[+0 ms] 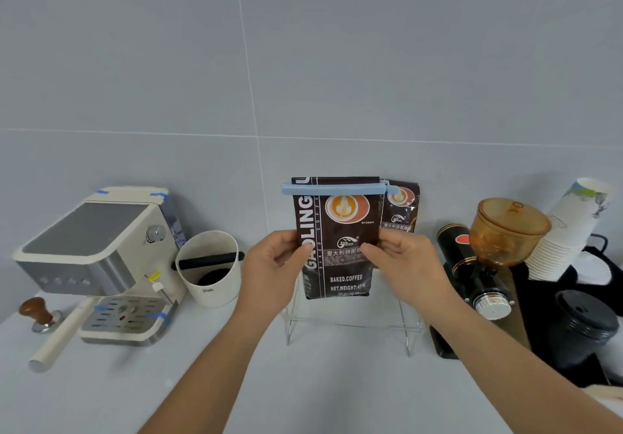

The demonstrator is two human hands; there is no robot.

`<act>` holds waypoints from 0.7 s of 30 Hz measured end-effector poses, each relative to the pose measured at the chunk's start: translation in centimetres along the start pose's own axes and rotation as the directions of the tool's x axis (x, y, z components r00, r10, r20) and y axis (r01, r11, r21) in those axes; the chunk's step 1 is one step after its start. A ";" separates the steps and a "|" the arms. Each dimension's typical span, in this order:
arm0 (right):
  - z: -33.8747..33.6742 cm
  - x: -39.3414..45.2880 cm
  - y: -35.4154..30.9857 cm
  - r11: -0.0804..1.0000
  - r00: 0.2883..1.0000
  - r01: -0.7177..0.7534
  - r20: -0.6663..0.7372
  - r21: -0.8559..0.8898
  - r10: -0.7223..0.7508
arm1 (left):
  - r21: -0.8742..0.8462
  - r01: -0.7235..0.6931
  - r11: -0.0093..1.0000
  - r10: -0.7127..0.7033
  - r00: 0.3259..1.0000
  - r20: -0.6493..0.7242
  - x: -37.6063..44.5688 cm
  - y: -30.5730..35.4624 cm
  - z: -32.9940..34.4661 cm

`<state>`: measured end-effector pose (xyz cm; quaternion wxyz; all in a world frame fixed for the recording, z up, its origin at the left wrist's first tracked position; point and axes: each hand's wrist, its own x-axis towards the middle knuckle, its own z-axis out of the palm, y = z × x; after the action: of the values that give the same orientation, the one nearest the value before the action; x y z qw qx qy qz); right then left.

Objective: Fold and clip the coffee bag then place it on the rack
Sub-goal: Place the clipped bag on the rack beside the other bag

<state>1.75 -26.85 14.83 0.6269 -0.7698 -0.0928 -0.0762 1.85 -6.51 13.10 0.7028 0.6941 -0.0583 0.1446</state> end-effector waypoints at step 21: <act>3.8 11.5 8.3 0.982 0.980 -0.187 -0.066 0.028 0.188 | 0.016 0.176 0.984 -0.176 0.984 0.012 11.4 -8.3 0.5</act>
<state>14.92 -24.19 8.83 0.6426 -0.7651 0.0008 -0.0419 15.14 -5.56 8.37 0.7071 0.7028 -0.0003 0.0777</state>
